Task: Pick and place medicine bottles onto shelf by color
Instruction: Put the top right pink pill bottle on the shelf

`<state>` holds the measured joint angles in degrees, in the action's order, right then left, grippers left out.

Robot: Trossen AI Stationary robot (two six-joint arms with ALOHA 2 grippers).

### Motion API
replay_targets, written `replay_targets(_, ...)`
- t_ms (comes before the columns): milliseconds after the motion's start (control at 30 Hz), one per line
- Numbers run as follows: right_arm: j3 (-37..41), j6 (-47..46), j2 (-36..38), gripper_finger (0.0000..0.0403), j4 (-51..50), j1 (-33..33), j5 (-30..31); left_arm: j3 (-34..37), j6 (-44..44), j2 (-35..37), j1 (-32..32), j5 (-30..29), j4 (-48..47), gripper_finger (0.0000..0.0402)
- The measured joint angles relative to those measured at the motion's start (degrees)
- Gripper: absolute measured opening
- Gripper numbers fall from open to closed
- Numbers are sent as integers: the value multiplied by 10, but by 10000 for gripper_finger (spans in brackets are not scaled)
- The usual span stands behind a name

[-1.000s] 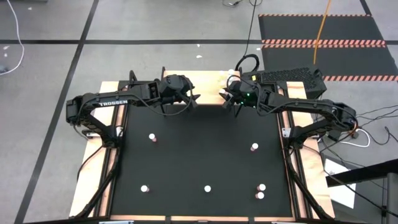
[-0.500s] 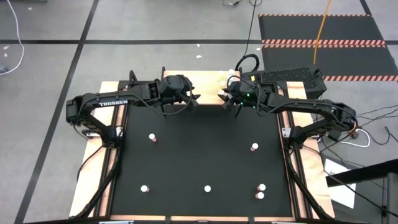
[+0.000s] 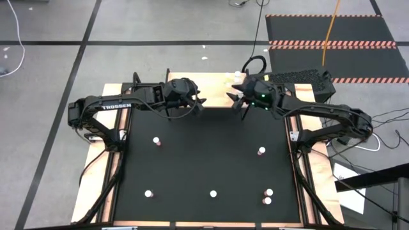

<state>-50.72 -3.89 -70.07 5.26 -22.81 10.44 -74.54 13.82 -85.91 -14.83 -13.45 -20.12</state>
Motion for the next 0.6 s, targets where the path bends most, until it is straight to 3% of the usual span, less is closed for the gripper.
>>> replay_targets(233,0,-59,91,205,-52,0,-4,0,0,0,0,0,-3,230)
replay_targets(400,0,-119,184,206,-203,12,-3,0,-12,0,0,49,-12,230)
replay_targets(600,-1,-245,240,206,-347,77,-72,0,-34,0,4,65,-10,230)
